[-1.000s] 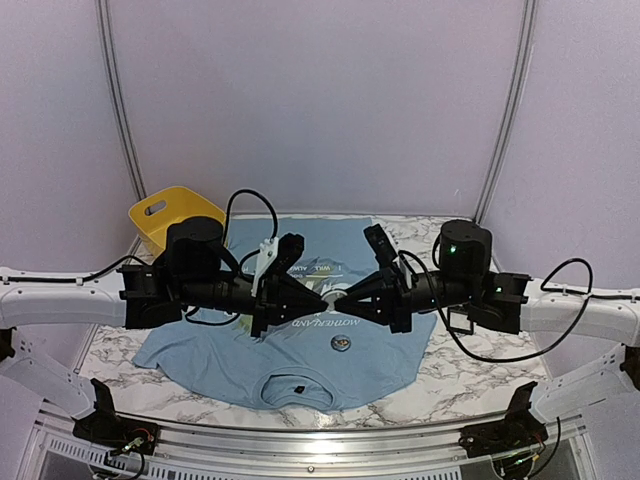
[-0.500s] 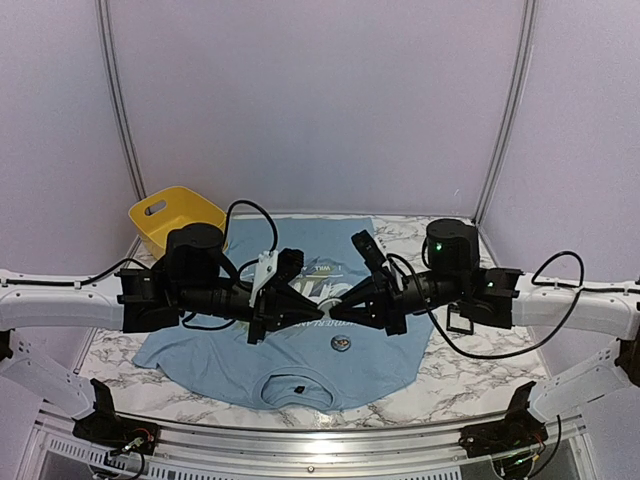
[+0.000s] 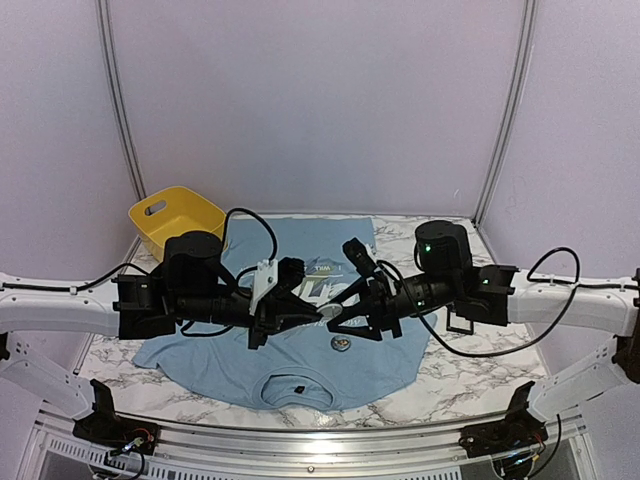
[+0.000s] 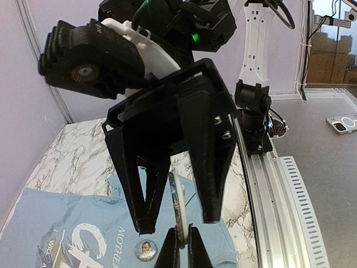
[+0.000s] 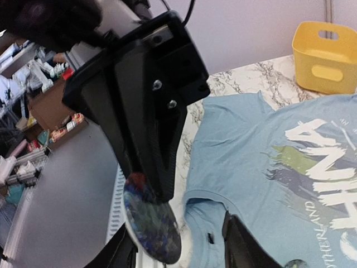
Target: Pin the brooch onto the clothing
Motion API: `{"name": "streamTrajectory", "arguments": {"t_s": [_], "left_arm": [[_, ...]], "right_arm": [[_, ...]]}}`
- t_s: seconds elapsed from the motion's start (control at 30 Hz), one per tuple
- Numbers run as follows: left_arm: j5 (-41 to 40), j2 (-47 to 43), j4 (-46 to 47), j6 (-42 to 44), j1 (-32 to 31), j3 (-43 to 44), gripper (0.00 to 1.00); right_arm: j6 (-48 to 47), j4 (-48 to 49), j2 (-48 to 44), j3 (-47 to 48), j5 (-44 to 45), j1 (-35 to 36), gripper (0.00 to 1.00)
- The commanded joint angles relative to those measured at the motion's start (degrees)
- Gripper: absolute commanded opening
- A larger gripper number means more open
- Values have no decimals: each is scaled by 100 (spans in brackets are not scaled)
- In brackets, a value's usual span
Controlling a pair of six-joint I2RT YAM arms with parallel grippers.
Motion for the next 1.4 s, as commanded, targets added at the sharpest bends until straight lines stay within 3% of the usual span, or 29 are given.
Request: {"name": "streamTrajectory", "arguments": {"t_s": [0.0,0.13,0.23,0.4,0.53,0.63,0.83,0.87,1.0,1.37], "left_arm": [[-144,-120,222,67,57,35,0],[-31,-133,213,90,62,21,0],[51,-151,201,110,62,14,0],[264,-109,200,4,67,102,0],[232,-99,200,-41,62,132,0],[280,-100,200,-83,62,146,0],[289,-87,199,-109,62,156,0],[289,-80,200,-113,62,161,0],[216,-50,199,-197,62,206,0],[83,29,196,-263,110,199,0]], "right_arm": [[-343,-38,-439,-40,55,53,56],[-818,-495,-941,-107,60,53,66],[-985,-591,-1306,-227,718,45,69],[-754,218,-1335,-317,1239,52,41],[-726,91,-887,-57,816,52,40],[-734,73,-737,-13,709,53,31],[-648,300,-818,-182,887,50,4],[-620,345,-833,-218,925,52,4],[-594,359,-791,-284,768,52,20],[-600,536,-826,-464,391,48,19]]}}
